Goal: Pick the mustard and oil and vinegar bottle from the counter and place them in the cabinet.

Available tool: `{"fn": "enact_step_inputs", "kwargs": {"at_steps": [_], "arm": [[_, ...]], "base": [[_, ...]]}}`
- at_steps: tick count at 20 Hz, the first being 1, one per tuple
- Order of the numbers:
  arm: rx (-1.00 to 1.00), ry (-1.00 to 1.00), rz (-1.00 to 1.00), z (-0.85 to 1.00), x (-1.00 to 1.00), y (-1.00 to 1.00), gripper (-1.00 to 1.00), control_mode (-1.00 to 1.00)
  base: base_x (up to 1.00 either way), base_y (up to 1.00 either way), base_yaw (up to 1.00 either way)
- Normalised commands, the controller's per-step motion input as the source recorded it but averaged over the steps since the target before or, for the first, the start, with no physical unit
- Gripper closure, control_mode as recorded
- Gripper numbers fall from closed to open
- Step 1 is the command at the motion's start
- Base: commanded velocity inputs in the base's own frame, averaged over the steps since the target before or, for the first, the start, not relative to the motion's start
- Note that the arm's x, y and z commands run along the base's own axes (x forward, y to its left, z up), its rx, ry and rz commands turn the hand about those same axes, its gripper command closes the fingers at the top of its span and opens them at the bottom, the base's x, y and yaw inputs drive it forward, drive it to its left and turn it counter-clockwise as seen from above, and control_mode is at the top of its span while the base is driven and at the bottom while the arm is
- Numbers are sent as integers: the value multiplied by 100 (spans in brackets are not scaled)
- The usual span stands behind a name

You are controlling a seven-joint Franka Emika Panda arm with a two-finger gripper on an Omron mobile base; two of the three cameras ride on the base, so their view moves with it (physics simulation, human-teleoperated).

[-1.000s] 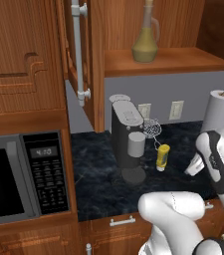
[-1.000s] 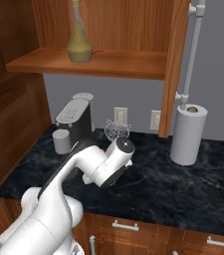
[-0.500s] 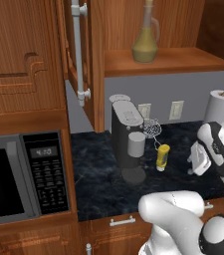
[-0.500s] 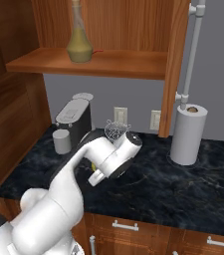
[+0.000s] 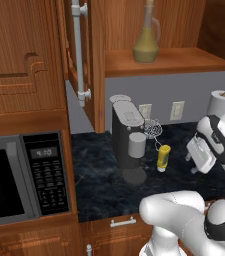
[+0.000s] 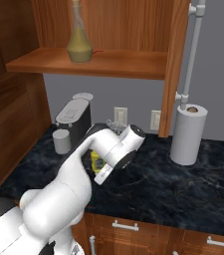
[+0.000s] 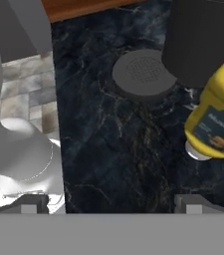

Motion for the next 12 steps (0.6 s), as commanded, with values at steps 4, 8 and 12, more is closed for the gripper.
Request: {"fn": "enact_step_inputs", "kwargs": {"at_steps": [4, 8, 12], "arm": [[0, -1, 14, 6, 9, 0, -100, -100], [0, -2, 5, 6, 16, 0, -100, -100], [0, -3, 0, 11, 16, 0, -100, -100]], "base": [[0, 0, 0], [0, 0, 0], [0, 0, 0]]}}
